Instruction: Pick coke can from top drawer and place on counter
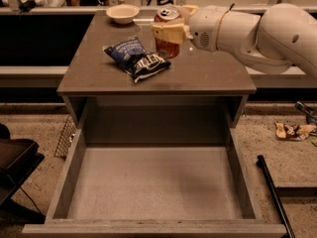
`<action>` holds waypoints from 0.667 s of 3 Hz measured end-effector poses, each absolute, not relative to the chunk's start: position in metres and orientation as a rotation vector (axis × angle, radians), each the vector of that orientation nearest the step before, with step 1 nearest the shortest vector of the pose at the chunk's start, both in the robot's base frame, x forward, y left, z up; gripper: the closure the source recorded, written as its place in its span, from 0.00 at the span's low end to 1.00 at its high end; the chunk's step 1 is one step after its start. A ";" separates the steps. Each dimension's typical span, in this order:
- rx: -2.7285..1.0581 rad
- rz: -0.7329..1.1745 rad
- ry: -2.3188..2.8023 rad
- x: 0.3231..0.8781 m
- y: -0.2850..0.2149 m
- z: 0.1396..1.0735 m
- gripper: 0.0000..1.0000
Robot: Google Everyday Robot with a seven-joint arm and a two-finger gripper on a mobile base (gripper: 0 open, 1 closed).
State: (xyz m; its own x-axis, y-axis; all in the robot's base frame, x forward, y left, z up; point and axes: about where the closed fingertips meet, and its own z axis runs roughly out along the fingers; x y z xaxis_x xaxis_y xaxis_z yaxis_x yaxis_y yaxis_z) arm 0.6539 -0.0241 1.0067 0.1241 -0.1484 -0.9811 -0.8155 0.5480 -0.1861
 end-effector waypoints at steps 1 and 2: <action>-0.906 0.599 1.388 0.654 -0.024 1.007 1.00; -0.842 0.578 1.419 0.681 -0.040 1.012 1.00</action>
Offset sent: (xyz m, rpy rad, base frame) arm 0.0746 -0.0514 0.0111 0.0564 0.0542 -0.1682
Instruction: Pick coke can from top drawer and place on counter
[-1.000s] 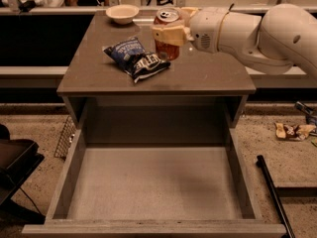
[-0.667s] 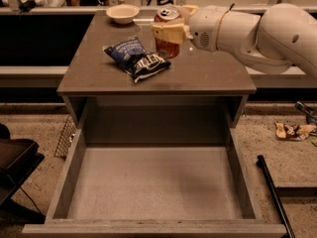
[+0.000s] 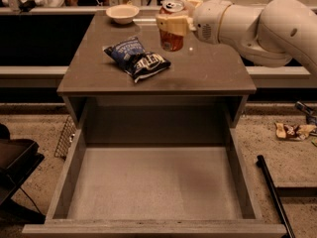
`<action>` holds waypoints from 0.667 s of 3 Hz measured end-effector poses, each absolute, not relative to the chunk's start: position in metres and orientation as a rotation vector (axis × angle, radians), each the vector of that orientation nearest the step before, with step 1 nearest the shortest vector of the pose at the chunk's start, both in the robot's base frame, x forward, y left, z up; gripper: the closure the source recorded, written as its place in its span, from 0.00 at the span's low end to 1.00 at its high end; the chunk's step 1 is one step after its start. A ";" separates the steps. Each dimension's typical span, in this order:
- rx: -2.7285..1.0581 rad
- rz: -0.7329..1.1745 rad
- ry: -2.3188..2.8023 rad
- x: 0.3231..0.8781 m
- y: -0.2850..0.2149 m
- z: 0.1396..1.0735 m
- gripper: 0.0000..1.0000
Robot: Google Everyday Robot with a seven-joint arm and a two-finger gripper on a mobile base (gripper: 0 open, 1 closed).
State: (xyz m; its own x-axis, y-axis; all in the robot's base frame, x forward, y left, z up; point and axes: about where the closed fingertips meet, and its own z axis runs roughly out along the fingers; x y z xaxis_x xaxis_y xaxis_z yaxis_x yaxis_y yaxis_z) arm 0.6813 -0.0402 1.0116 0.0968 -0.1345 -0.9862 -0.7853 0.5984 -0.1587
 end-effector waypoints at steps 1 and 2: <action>-0.731 0.525 1.469 0.725 -0.070 1.020 1.00; -0.625 0.451 1.529 0.775 -0.107 1.022 1.00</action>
Offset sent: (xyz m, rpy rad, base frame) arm 0.1553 -0.1295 0.0108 0.0347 0.0930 -0.4056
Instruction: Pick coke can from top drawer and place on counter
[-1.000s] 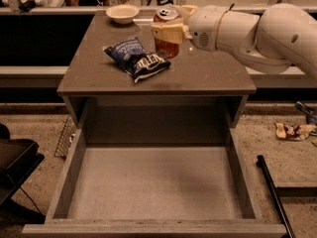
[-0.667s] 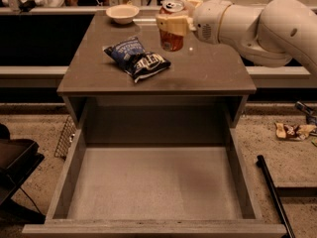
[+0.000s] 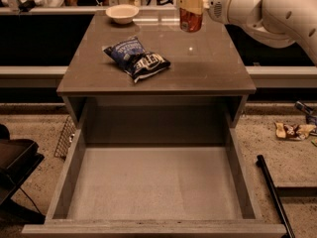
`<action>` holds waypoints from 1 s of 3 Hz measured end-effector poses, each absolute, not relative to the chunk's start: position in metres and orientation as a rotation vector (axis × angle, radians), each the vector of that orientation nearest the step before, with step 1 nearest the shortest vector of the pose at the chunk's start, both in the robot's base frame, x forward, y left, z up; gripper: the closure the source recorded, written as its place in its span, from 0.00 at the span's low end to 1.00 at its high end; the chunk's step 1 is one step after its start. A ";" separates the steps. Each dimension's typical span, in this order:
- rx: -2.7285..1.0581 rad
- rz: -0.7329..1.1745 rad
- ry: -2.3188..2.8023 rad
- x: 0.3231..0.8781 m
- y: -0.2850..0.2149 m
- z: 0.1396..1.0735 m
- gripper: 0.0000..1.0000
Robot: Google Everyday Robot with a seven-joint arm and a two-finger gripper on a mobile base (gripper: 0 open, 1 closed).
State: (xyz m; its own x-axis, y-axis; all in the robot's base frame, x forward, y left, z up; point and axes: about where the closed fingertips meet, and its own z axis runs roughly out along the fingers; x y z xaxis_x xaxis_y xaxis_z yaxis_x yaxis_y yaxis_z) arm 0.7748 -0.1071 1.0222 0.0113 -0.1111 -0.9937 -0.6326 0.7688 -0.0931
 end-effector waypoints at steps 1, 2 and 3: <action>-0.526 0.370 1.570 0.820 -0.146 1.010 1.00; -0.447 0.296 1.597 0.857 -0.178 0.992 1.00; -0.381 0.230 1.600 0.892 -0.205 0.973 1.00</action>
Offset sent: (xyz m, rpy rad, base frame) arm 0.1286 -0.1206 -0.0508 0.0000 0.0282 -0.3602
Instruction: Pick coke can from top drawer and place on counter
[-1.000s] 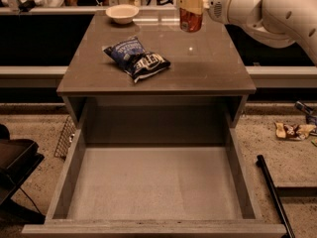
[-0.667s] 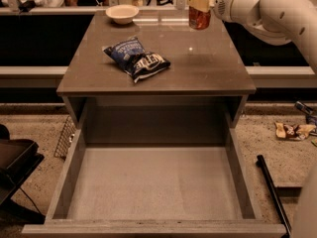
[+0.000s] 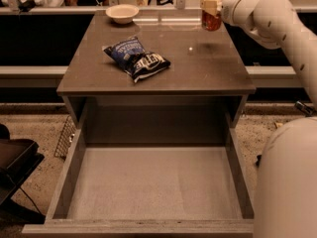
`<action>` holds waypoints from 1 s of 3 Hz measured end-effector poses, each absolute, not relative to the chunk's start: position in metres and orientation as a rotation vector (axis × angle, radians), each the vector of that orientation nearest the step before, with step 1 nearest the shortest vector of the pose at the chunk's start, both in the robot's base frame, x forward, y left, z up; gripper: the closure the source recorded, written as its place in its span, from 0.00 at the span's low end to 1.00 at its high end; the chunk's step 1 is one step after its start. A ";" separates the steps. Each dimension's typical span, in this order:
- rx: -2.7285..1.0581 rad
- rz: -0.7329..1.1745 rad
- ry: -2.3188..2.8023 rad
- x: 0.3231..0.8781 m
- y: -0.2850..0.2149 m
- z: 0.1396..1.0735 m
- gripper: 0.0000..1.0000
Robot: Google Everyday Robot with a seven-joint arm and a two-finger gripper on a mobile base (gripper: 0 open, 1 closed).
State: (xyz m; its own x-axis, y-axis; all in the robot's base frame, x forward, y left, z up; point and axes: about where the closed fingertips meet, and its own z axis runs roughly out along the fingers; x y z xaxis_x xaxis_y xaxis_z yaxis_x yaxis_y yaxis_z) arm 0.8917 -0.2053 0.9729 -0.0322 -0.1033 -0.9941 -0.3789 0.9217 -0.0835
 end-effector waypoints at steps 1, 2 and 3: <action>-0.363 0.214 1.587 0.913 -0.214 0.966 1.00; -0.368 0.227 1.589 0.935 -0.212 0.953 1.00; -0.372 0.241 1.604 0.945 -0.210 0.943 1.00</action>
Offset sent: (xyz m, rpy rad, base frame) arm 0.0693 -0.0178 -0.0183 0.0106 -0.0202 -0.0093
